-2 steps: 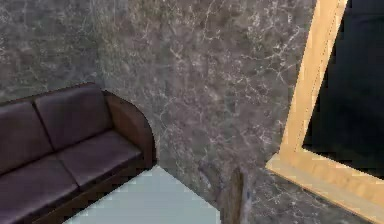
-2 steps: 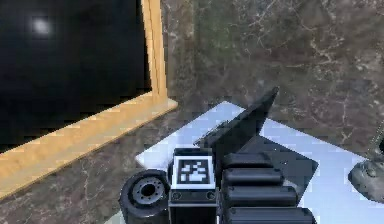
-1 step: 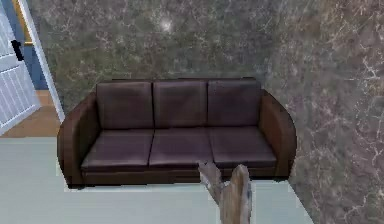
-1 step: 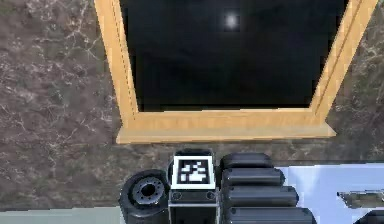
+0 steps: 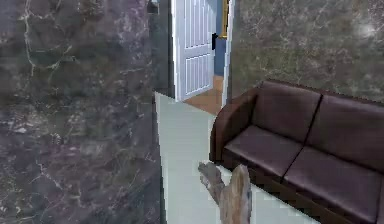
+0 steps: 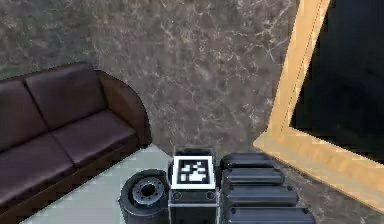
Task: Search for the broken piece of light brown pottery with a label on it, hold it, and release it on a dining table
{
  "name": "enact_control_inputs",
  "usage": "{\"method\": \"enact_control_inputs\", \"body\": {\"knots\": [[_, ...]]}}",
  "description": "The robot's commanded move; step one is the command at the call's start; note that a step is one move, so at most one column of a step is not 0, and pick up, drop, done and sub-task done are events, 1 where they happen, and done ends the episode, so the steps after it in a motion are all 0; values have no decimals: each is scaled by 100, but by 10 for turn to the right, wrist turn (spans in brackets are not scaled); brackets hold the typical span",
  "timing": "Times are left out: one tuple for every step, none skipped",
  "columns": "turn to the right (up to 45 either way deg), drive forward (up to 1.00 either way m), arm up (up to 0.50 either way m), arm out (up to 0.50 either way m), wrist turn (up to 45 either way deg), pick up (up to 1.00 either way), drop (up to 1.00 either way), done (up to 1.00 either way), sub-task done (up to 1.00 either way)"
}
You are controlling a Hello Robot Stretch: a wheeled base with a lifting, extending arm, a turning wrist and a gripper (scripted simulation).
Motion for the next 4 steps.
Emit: {"method": "enact_control_inputs", "body": {"knots": [[-450,0,0,0,0,0,0,0,0],[-60,0,0,0,0,0,0,0,0],[0,40,0,0,0,0,0,0,0],[-30,0,0,0,0,0,0,0,0]]}}
